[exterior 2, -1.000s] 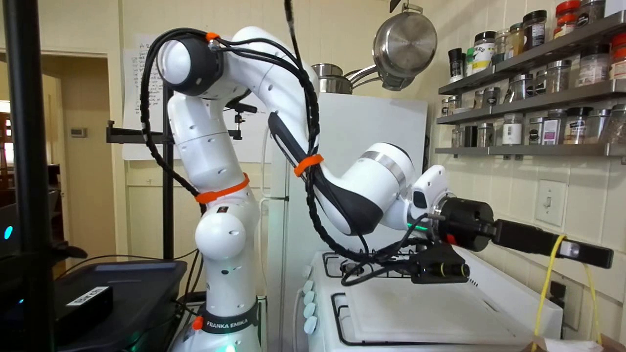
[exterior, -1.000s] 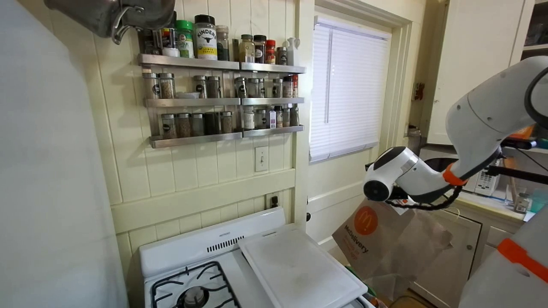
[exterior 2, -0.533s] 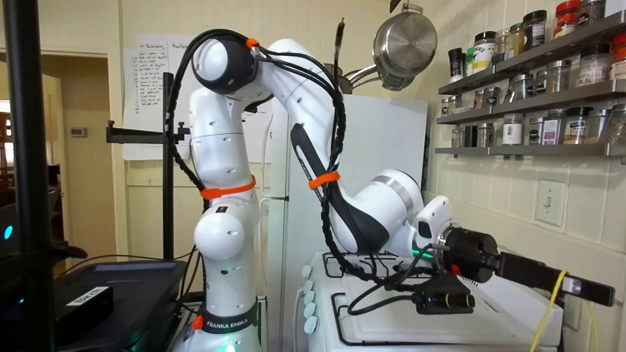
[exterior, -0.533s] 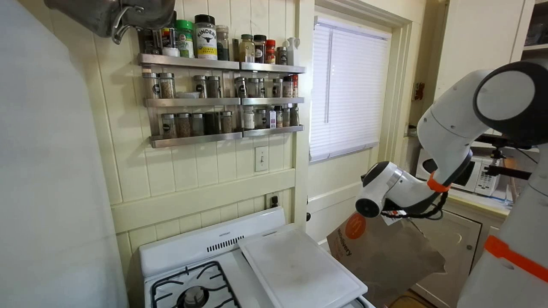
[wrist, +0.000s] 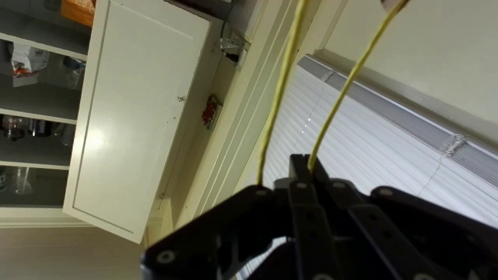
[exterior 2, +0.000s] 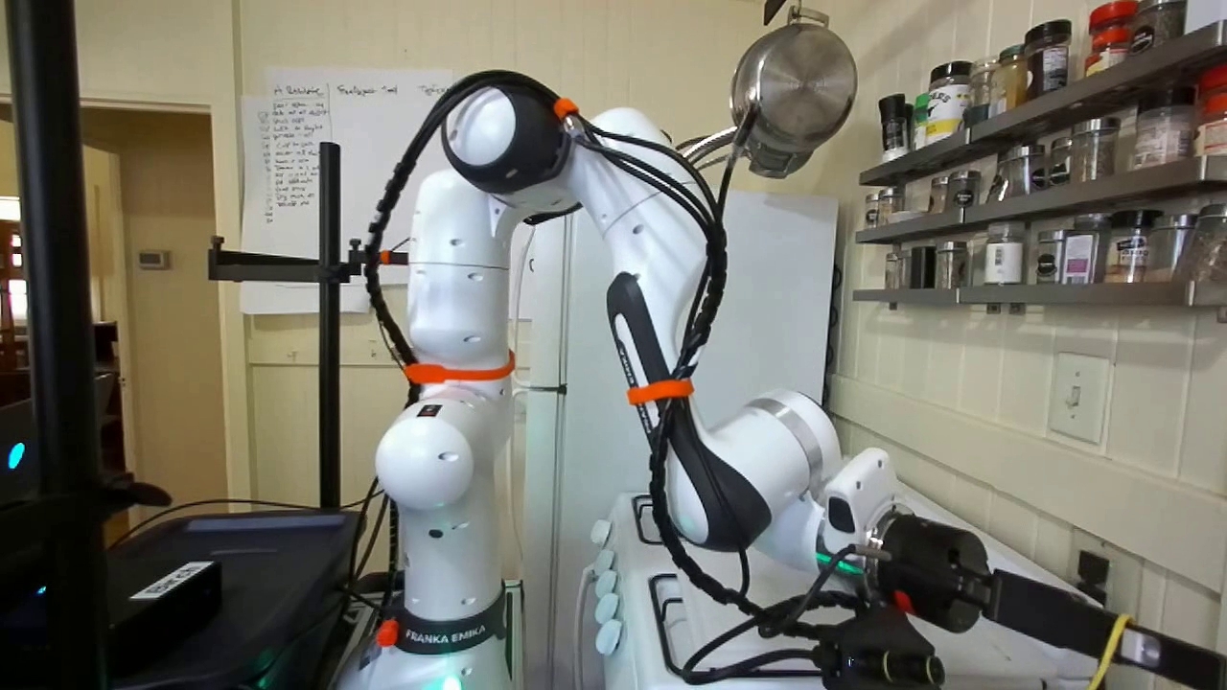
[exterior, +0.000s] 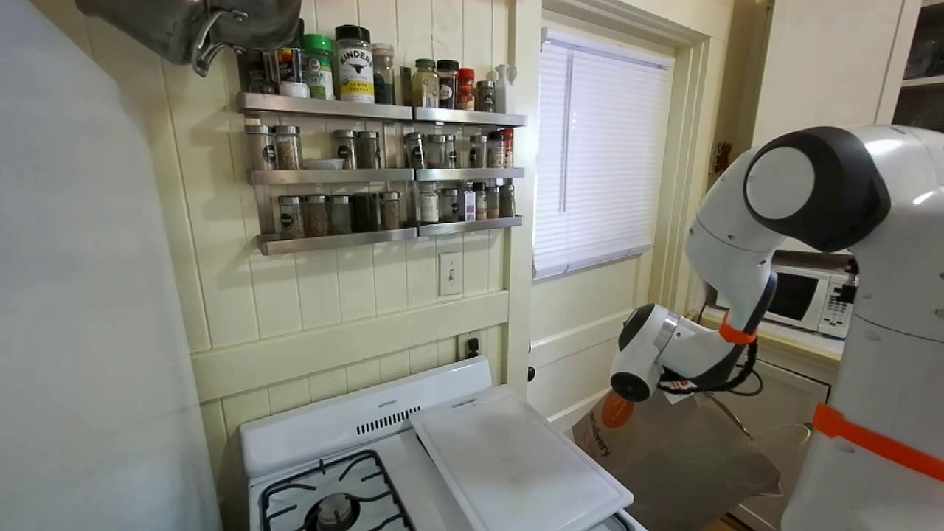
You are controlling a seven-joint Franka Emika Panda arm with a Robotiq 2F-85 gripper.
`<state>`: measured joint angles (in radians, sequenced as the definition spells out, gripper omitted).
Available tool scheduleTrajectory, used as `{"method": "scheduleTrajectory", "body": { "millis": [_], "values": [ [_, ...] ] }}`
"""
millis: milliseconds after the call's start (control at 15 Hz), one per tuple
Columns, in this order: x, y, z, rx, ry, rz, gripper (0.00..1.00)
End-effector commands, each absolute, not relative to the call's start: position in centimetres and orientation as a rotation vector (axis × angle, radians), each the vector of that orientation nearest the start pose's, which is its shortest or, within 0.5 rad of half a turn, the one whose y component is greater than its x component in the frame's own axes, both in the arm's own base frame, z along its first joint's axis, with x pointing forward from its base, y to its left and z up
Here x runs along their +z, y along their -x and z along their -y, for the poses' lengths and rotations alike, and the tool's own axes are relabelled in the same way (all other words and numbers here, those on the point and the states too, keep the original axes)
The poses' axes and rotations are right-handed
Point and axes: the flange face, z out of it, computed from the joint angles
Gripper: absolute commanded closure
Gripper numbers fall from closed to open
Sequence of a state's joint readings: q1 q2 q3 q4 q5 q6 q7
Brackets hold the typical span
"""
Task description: Pick up the paper bag and place it to the immediate right off the stove
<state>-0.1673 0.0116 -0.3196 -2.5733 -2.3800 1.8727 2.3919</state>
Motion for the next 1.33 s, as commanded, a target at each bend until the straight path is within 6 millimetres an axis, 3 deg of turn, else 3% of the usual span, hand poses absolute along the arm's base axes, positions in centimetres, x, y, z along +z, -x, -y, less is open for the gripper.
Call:
{"method": "scheduleTrajectory", "body": {
  "millis": [0,267,867,1267],
  "values": [
    [27.8,-39.7,27.8,1.251,-1.374,0.624,0.99],
    [26.2,-40.5,28.3,1.208,-1.309,0.637,0.99],
    [22.0,-42.3,27.0,1.149,-1.274,0.611,0.99],
    [21.4,-42.3,26.2,1.139,-1.320,0.584,0.97]
  ]
}}
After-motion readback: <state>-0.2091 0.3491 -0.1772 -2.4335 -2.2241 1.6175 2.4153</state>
